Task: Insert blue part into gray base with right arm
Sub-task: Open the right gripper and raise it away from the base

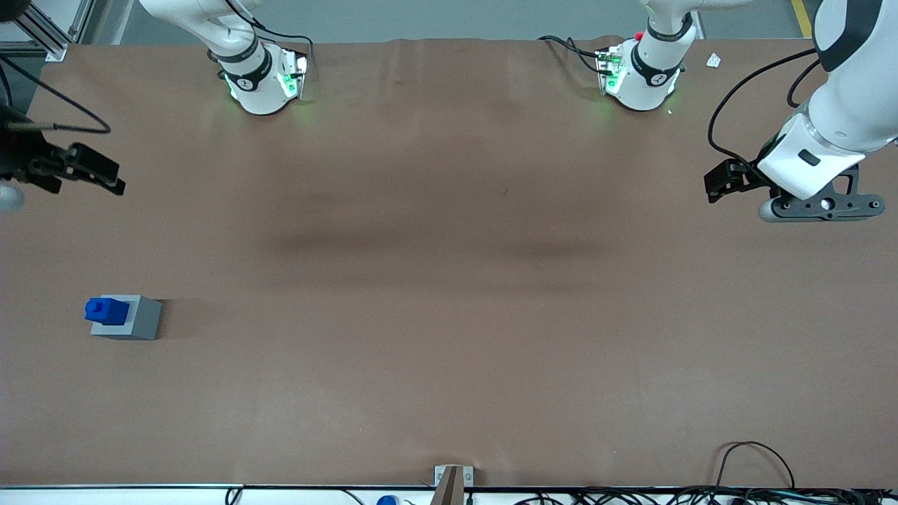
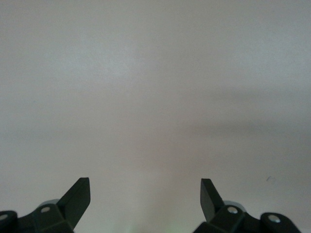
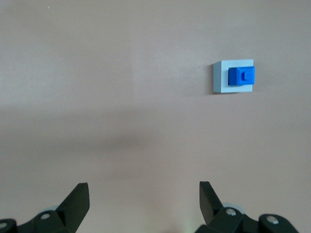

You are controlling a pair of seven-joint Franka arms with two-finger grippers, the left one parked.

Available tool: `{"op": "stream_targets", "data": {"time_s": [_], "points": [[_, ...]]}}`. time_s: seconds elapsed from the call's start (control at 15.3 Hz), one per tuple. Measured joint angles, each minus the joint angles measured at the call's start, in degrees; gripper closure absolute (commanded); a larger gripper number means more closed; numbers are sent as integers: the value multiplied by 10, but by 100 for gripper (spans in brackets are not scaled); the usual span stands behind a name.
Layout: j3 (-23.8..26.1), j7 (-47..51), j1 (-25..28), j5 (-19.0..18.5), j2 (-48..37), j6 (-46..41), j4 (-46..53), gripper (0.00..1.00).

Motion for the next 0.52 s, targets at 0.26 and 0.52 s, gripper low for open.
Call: {"op": "stream_targets", "data": {"time_s": [0.26,0.52], "points": [[-3,0,0,0,-37,5,-38,0],[-6,0,0,0,-38,14,-36,0]]}}
